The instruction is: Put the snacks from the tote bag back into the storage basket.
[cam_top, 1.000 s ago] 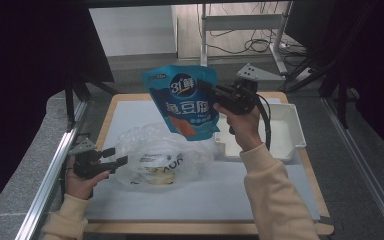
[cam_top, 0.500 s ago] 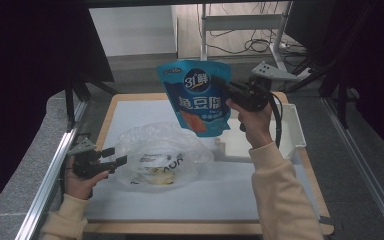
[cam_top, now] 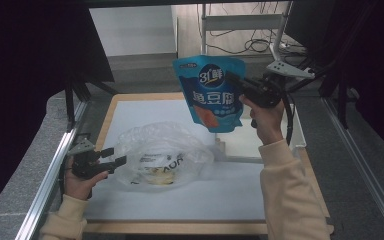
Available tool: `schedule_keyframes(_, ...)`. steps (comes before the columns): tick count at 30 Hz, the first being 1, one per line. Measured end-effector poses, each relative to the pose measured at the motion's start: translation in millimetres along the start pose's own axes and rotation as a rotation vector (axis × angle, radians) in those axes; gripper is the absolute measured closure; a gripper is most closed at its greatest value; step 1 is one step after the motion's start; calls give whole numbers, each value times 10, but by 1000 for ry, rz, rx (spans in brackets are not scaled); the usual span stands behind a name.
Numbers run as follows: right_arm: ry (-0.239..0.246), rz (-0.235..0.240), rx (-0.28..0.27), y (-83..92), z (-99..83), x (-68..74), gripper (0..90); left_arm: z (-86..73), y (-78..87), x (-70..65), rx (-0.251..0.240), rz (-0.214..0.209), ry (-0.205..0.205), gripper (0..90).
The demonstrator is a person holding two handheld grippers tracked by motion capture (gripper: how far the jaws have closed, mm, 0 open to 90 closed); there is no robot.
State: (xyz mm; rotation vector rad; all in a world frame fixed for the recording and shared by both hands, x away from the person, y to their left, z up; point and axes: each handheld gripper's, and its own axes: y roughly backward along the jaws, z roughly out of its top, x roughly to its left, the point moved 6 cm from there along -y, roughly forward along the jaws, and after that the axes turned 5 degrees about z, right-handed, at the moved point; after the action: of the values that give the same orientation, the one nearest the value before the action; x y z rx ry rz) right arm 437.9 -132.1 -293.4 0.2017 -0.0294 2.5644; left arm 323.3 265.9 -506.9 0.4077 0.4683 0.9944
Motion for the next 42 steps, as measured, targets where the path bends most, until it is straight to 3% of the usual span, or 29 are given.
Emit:
schedule_keyframes(18, -13, -83, -14, 254, -25, -404, 892, -2, -19, -4, 4, 0, -3, 306)
schedule_keyframes(42, -26, -179, 6, 437, -161, -777, 891, -9, -30, -15, 10, 2, 0, 306)
